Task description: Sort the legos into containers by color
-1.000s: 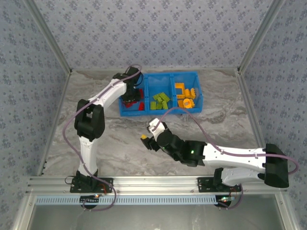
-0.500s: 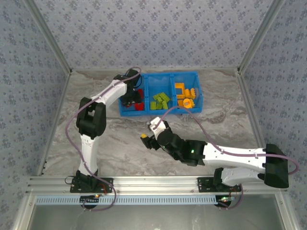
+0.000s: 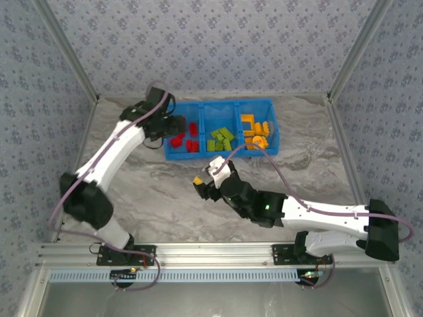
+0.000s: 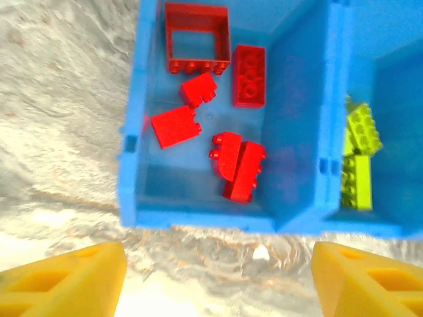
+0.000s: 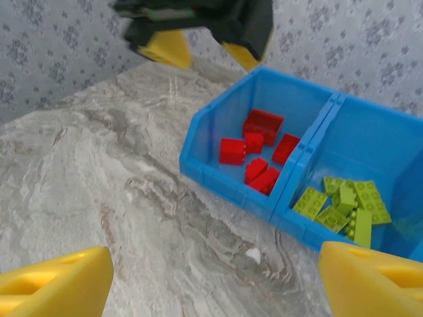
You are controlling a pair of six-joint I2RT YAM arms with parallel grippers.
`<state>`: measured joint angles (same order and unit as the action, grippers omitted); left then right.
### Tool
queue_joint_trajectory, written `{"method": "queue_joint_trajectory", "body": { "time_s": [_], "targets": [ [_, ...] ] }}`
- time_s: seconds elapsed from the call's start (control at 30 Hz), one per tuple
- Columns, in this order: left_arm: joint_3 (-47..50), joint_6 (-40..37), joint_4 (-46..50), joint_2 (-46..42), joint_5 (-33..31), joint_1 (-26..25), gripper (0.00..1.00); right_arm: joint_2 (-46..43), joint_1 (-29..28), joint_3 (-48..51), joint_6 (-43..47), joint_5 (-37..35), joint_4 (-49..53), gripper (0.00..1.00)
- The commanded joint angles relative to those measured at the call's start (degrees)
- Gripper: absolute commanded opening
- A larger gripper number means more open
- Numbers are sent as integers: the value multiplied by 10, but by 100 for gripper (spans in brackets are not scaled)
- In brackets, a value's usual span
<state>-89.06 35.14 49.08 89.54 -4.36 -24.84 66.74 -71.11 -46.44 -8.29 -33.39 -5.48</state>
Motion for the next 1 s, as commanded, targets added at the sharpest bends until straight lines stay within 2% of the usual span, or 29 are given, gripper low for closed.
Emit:
{"method": "queue_joint_trajectory", "body": {
  "time_s": [0.0,0.07,0.13,0.2,0.3,0.33,0.37,0.47,0.5,0.53,0.6,0.67,0.7,0.73,0.77,0.83,0.87,0.97],
  "targets": [
    [50,1,9,-82,-9,4,86,-13,10,-14,34,-23,-50,85],
    [83,-2,21,-135,-1,14,98,-15,20,-16,41,-22,-54,86],
    [112,-4,28,-188,19,36,98,-19,28,-17,46,-28,-52,89],
    [144,-15,31,-242,36,64,98,-33,39,-16,42,-37,-38,97],
    [175,-34,44,-312,38,106,98,-64,84,-48,-40,-74,87,100],
    [181,-41,53,-330,20,114,98,-77,105,-61,-77,-87,138,100],
    [186,-45,64,-345,-17,115,98,-89,125,-71,-108,-99,185,100],
    [215,-19,87,-390,-158,115,98,-128,157,-70,-118,-153,251,100],
    [234,0,88,-404,-208,115,98,-138,167,-69,-141,-187,280,100],
    [262,17,82,-423,-264,115,98,-146,187,-77,-209,-229,352,100],
    [320,7,51,-461,-340,115,98,-157,244,-84,-309,-270,465,100],
    [422,-59,-66,-513,-365,116,98,-183,296,-51,-339,-311,495,100],
    [468,-91,-128,-536,-359,116,98,-196,315,-20,-325,-325,477,100],
    [519,-120,-187,-564,-348,116,98,-215,339,27,-262,-331,421,100],
    [562,-142,-235,-591,-335,116,98,-234,362,84,-159,-312,310,100],
    [630,-176,-317,-605,-318,116,98,-265,419,170,-29,-181,176,100],
    [657,-191,-354,-596,-314,117,98,-277,456,200,-27,-127,139,100],
    [714,-228,-460,-547,-267,132,98,-273,519,271,-23,-55,51,100]
  ]
}}
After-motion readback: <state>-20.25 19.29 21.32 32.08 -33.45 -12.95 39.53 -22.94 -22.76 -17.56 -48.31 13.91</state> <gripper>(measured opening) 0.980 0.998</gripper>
